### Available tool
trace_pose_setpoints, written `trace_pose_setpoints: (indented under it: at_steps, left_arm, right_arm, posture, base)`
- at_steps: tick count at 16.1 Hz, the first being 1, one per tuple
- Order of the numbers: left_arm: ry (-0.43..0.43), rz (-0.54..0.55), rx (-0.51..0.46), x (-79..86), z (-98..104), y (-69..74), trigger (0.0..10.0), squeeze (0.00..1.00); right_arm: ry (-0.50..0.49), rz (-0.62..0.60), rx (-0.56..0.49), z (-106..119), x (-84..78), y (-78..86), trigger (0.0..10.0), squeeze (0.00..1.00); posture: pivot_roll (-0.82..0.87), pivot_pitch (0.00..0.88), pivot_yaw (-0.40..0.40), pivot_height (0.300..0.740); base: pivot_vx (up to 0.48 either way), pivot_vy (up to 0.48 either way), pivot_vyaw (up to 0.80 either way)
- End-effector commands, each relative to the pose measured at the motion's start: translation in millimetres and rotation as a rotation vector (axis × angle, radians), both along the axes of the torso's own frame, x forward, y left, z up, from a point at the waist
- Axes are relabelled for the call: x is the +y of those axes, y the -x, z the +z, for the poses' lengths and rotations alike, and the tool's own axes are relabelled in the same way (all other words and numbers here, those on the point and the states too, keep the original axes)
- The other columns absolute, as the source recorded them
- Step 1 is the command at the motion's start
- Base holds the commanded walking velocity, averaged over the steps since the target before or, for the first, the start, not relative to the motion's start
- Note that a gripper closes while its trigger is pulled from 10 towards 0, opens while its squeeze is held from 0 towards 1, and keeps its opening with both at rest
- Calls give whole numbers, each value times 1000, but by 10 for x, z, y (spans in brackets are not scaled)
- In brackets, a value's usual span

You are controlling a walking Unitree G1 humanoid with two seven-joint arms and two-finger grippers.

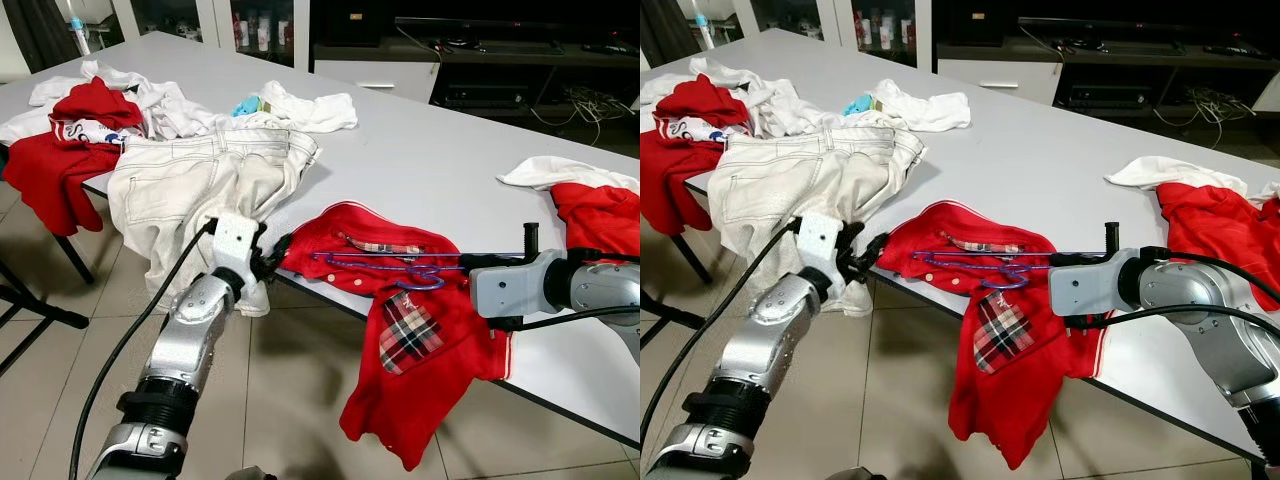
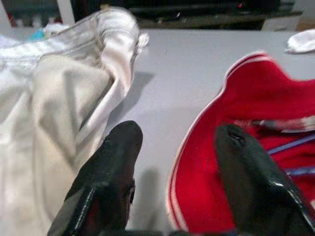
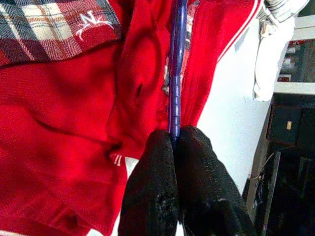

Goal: Hang hanger

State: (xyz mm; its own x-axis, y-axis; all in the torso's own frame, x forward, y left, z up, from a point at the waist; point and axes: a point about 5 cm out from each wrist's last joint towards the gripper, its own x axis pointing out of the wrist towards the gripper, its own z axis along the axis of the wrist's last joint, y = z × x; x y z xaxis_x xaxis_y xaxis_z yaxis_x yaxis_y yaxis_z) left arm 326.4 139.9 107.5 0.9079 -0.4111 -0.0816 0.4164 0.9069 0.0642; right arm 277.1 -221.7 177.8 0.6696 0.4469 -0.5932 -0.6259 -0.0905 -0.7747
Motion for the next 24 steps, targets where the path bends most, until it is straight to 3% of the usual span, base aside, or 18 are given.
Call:
trace_pose_setpoints:
  at_steps: [1,5,6,14,19,24]
  left_arm:
    - [-8,-25,-28,-35,52,-9,10000,1000]
    - [-35,-29,22,-14,-64,14,10000,1000]
    - [-23,-22,39,39,-96,18,10000,0]
    - [67,-59,145,93,-233,53,10000,0]
    - [111,-113,230,15,-338,122,10000,0]
    - [116,-127,243,-13,-356,136,10000,0]
  right_arm:
    - [12,2,11,-27,0,6,10000,0]
    - [14,3,13,-29,-3,12,10000,0]
    - [15,4,15,-26,-4,15,10000,0]
    - [15,0,19,-30,-6,21,10000,0]
    - [15,0,17,-32,-1,21,10000,0]
    - [15,2,11,-15,5,21,10000,0]
  posture:
    - [-53,0,-15,740]
    - [-53,0,-17,740]
    - [-51,0,-22,740]
    - [-55,0,-20,740]
    - [-55,0,-18,740]
    - [-56,0,-20,740]
  base:
    - [0,0,0]
    - [0,0,0]
    - [0,0,0]
    - [0,0,0]
    - [0,0,0]
    - [0,0,0]
